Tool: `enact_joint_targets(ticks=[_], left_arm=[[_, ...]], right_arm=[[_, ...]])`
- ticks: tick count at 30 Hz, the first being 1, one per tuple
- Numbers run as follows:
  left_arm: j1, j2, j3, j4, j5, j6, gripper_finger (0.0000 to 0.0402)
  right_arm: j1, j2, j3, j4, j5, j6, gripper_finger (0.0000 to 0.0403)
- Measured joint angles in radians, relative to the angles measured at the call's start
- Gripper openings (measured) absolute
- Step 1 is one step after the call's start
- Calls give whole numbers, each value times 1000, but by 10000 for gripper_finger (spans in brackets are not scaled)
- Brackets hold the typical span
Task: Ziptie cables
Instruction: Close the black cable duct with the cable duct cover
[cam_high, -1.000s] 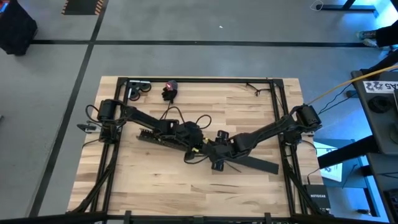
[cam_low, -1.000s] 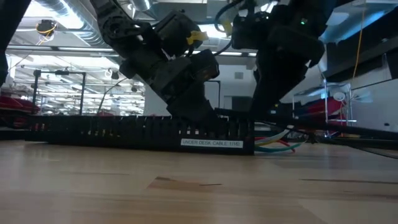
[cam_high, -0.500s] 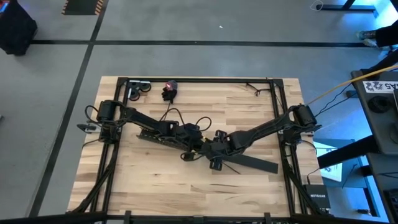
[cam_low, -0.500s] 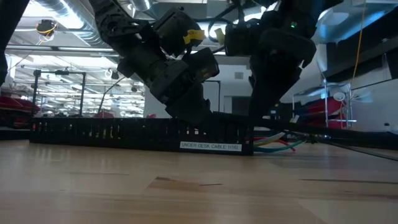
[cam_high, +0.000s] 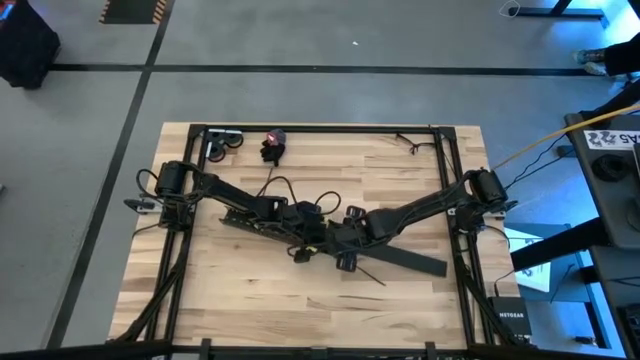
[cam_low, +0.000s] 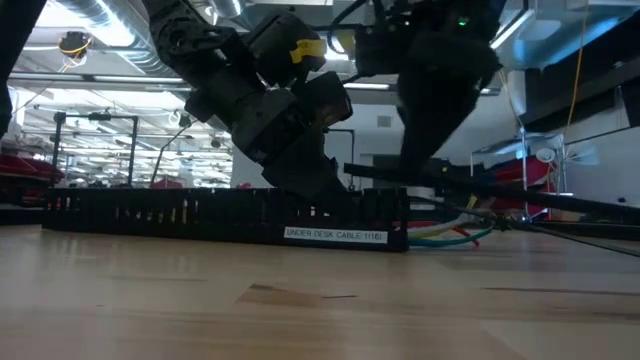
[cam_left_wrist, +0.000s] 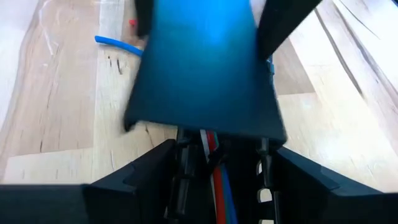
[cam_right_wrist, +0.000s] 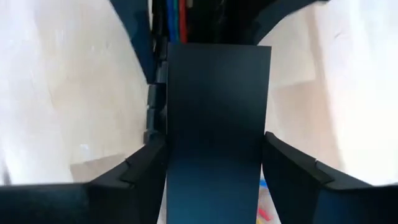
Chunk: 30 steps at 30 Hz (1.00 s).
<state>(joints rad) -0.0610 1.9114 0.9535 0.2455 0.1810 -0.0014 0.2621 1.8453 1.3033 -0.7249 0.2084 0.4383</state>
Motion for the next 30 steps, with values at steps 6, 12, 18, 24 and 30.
enact_joint_targets(ticks=[6, 12, 18, 24, 30], left_arm=[[1, 0, 0, -1, -5, -11, 224], [1, 0, 0, -1, -24, -17, 224], [-5, 0, -1, 6, -29, -17, 224], [-12, 0, -2, 5, -35, 5, 224], [-24, 0, -2, 4, -41, 9, 224]], right_arm=[[34, 1, 0, -10, -38, 66, 225], [73, 0, 0, -12, -47, 108, 225], [63, 36, 0, -6, 13, 93, 225], [56, 64, 4, -3, 33, 79, 225], [27, 63, 3, 6, 1, 79, 225]])
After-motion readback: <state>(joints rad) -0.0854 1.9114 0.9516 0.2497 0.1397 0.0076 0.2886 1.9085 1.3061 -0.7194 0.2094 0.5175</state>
